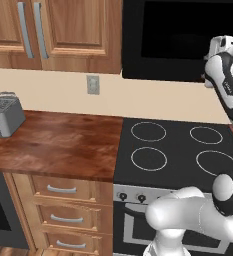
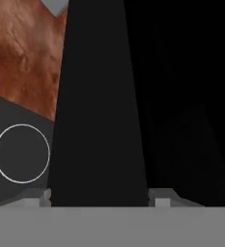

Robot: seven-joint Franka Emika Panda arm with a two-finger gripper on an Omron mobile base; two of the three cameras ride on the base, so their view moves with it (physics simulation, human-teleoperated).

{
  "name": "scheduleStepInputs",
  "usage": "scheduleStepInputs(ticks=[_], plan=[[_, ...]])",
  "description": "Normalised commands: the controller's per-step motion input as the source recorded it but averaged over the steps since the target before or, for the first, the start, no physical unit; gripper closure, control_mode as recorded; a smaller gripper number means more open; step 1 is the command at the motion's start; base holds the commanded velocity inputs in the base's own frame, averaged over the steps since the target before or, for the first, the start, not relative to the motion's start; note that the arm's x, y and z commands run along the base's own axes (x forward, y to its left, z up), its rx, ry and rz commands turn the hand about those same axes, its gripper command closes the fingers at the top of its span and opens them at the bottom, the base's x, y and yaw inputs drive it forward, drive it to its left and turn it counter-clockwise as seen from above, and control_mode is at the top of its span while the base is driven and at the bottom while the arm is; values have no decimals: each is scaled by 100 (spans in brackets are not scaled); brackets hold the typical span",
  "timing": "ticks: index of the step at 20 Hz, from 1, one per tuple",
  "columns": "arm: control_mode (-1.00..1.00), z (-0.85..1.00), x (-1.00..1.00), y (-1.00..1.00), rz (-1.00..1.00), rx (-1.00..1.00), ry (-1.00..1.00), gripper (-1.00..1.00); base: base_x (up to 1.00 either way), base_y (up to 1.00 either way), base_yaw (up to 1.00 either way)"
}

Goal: Place the bowl containing the eggplant and squash in the microwave. Close the microwave door and press the start button to microwave the meal.

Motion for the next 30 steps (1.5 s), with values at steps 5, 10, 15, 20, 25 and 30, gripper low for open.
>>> scheduleStepInputs(ticks=[5,10,15,20,25,30], plan=[[-100,-27,-71,-3,0,-6,-13,-100,0,0,0],[-100,22,-89,4,0,-7,-11,-100,0,0,0],[-100,3,-96,-34,0,-4,0,-100,0,0,0],[-100,0,-50,-77,-4,0,0,-100,0,0,0],[-100,1,-10,-67,-4,4,0,-100,0,0,0],[-100,6,-1,-69,-2,8,0,-100,0,0,0]])
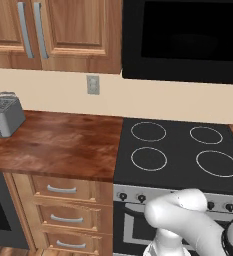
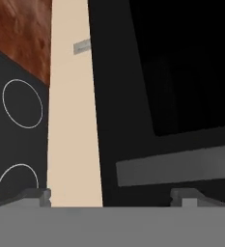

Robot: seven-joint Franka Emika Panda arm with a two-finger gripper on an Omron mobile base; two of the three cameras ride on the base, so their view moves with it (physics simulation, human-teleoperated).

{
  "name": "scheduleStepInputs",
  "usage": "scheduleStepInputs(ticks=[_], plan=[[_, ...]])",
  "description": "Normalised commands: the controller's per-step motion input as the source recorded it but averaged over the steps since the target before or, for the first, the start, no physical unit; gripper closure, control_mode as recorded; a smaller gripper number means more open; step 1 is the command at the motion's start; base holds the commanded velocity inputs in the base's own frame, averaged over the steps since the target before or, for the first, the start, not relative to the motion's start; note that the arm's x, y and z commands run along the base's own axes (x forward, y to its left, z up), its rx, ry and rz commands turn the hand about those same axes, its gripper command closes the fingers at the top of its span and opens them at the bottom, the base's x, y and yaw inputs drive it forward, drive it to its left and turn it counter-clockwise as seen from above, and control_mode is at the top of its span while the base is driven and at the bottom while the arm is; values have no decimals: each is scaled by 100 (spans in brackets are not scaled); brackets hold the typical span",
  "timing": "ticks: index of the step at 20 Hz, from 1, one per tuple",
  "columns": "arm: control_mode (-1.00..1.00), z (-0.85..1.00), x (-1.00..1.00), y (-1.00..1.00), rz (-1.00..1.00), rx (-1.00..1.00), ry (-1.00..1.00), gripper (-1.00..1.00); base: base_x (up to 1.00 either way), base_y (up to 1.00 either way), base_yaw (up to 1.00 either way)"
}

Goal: Place the bowl containing the eggplant and squash in the microwave. Close the microwave door and press the start button to microwave the meal.

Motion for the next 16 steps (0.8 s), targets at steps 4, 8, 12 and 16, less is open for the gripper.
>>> scheduleStepInputs(ticks=[4,8,12,16], plan=[[-100,0,0,-41,0,5,0,-100,0,0,0],[-100,0,0,-23,0,2,0,100,0,0,0],[-100,0,0,-17,0,1,0,100,0,0,0],[-100,0,4,-5,0,0,0,100,0,0,0]])
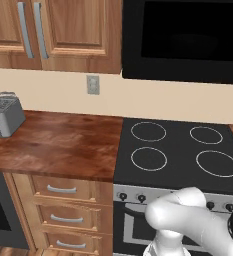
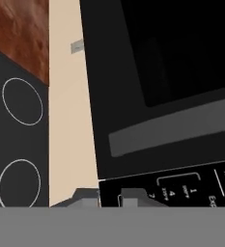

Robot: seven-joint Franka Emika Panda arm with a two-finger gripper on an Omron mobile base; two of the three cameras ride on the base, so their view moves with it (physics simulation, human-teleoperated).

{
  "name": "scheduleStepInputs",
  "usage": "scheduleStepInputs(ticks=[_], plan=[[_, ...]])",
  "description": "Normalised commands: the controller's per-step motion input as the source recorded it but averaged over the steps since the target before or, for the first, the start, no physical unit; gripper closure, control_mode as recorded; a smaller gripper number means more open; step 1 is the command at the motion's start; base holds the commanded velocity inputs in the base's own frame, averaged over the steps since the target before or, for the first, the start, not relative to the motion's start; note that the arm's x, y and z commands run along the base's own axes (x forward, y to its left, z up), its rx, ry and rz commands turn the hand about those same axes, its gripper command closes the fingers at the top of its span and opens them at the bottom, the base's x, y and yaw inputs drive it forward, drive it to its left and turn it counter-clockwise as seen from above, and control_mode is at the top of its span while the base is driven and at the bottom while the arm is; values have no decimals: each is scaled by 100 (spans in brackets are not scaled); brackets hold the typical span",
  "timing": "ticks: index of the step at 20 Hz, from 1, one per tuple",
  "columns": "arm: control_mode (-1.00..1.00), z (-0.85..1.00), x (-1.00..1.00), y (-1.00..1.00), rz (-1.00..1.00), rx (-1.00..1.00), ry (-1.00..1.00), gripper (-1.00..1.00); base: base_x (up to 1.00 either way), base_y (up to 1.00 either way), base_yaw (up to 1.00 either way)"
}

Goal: Place the bowl containing the eggplant and squash in the microwave. Close the microwave door and press the start button to microwave the meal.

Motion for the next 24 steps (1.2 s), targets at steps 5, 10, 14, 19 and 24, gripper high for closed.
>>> scheduleStepInputs(ticks=[5,10,14,19,24], plan=[[-100,0,29,-4,0,0,-1,100,0,0,0],[-100,0,34,-11,0,5,0,100,0,0,0],[-100,0,25,-17,0,7,0,100,0,0,0],[-100,0,16,-22,0,8,0,100,0,0,0],[-100,0,15,-16,0,6,0,100,0,0,0]])
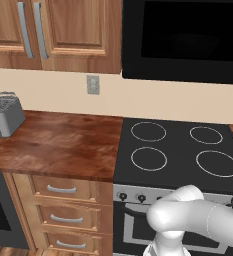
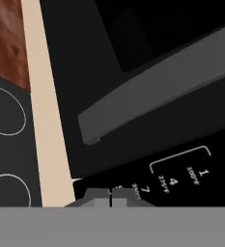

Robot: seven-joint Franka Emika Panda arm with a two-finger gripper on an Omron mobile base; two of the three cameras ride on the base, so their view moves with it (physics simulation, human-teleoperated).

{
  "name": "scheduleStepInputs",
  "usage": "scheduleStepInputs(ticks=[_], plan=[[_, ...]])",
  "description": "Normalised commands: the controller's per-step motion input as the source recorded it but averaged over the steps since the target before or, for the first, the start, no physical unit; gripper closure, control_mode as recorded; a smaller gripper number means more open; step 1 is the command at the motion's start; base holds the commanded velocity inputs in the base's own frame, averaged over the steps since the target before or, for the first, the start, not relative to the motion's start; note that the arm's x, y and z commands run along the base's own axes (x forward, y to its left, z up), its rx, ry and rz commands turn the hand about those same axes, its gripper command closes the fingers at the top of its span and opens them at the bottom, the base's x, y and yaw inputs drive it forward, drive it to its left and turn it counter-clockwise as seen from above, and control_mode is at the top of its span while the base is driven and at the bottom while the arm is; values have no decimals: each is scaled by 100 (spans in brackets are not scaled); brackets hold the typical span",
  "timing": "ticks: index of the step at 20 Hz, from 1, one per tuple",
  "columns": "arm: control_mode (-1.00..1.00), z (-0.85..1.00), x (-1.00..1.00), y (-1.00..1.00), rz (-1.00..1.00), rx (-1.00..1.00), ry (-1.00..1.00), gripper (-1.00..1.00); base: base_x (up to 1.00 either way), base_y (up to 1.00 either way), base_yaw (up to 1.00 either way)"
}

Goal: Place the bowl containing the eggplant and squash in the microwave. Close the microwave door and press the start button to microwave the meal.

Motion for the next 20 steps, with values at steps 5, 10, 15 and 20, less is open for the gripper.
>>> scheduleStepInputs(ticks=[5,10,15,20], plan=[[-100,-8,13,-6,0,3,0,100,0,0,0],[-100,-11,18,0,0,0,0,100,0,0,0],[-100,-5,22,-2,0,1,-1,100,0,0,0],[-100,0,23,-16,0,5,0,100,0,0,0]])
